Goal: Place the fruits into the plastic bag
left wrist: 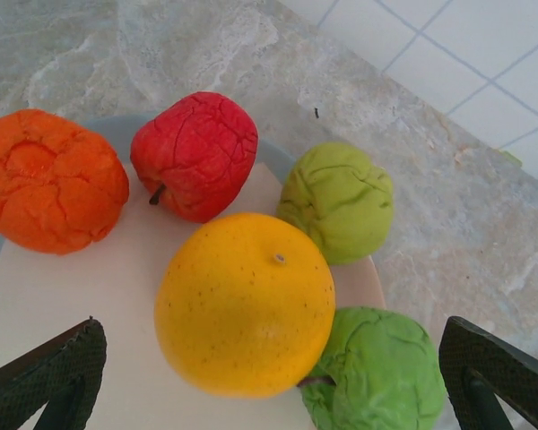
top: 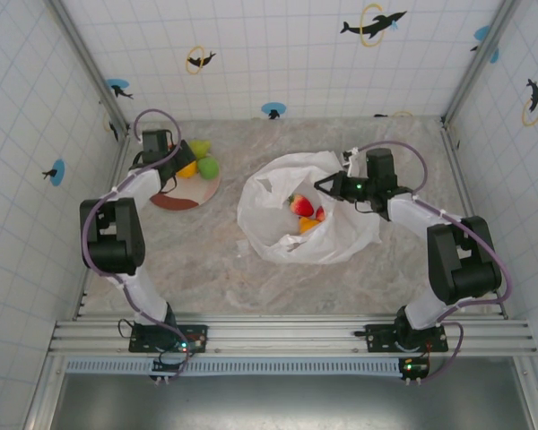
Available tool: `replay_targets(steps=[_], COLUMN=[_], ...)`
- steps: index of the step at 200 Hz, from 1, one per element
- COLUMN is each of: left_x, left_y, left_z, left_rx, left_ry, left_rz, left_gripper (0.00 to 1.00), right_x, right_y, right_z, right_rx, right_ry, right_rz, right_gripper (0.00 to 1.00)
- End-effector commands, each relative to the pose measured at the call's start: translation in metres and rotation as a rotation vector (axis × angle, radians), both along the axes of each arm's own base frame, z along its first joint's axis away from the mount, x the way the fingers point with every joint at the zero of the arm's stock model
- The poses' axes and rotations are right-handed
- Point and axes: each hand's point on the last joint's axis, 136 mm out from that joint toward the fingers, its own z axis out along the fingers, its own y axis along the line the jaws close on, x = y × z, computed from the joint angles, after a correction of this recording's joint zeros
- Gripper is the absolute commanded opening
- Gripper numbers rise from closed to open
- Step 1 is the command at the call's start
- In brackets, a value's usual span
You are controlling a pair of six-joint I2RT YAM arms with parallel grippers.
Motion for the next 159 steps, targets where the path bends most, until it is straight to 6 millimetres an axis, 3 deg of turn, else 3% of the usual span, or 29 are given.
replay_targets(steps=[1, 46, 117, 159], left_x=[0.009, 0.022, 0.025, 0.027], left_y=[0.002, 0.005, 0.004, 0.004], left_z=[-0.004, -0.022, -0.055, -0.065], left_rx=[0.015, 0.041, 0.039, 0.044], left_ry=[0.028, 0.082, 0.152, 0.174], left_rz=[-0.019, -0.018, -0.025, -0.031], left_gripper=[0.98, 0.98, 0.96, 0.93], right_x=[0.007, 0.007, 0.005, 0.001], right_y=[0.002, 0.000, -0.002, -0.003], right_z=[0.012, 0.013, 0.013, 0.008], right_rx=[0.007, 0.003, 0.002, 0.001], right_ry=[-0.034, -0.034, -0.035, -0.025], right_rz=[0.009, 0.007, 0.003, 0.004], right_gripper=[0.00, 0.00, 0.00, 0.00])
